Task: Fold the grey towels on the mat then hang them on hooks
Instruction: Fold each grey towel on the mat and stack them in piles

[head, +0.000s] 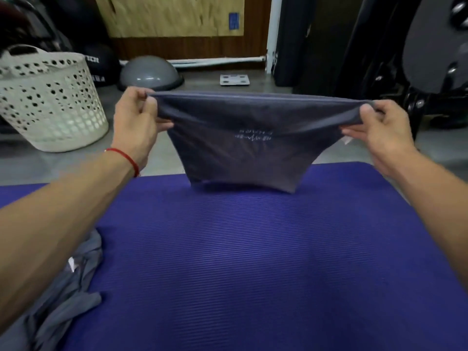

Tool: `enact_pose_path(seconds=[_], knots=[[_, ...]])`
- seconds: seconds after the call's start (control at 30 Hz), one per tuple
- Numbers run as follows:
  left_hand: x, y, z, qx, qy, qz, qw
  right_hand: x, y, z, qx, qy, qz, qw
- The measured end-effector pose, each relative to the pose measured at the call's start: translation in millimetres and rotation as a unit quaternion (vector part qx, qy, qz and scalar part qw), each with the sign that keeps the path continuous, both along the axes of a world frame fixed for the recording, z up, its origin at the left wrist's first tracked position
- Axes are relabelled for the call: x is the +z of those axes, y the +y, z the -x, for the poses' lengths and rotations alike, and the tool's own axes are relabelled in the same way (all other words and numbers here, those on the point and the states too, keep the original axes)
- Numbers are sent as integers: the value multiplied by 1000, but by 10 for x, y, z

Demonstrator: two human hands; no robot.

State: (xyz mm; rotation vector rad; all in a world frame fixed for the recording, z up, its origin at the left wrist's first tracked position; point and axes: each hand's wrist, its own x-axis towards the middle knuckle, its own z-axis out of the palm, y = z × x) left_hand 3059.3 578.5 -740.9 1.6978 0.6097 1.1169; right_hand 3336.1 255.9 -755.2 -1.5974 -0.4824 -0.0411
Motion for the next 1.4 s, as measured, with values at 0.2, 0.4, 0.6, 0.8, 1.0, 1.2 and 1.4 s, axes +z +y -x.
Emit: enact_pose_path(seconds=[0.2,0.4,0.6,0.8,1.0,1.2,1.4], knots=[[-990,-456,675,-68,35,61,995,-913,-521,330,38,28,70,996],[-2633,-878,1689,-168,280,92,941,-2232,-1433,963,188,138,324,917],[-3203,-1130,2424,-225,424,-258,838,-2670,-2018,1353,292,-172,553,761],[-3091,-1408,2781,-271,429,-430,746,-2631,-2376,1667,377,-228,572,692],[-2888,-1477,2682,-350,445,-372,736,-2462,-2188,1717,409,-196,608,652],[-2811,-821,1070,-160,451,-220,850,-2628,-989,705,166,-133,525,824],[-3087,30,-197,53,538,55,839,-3028,-70,-59,60,79,565,819]])
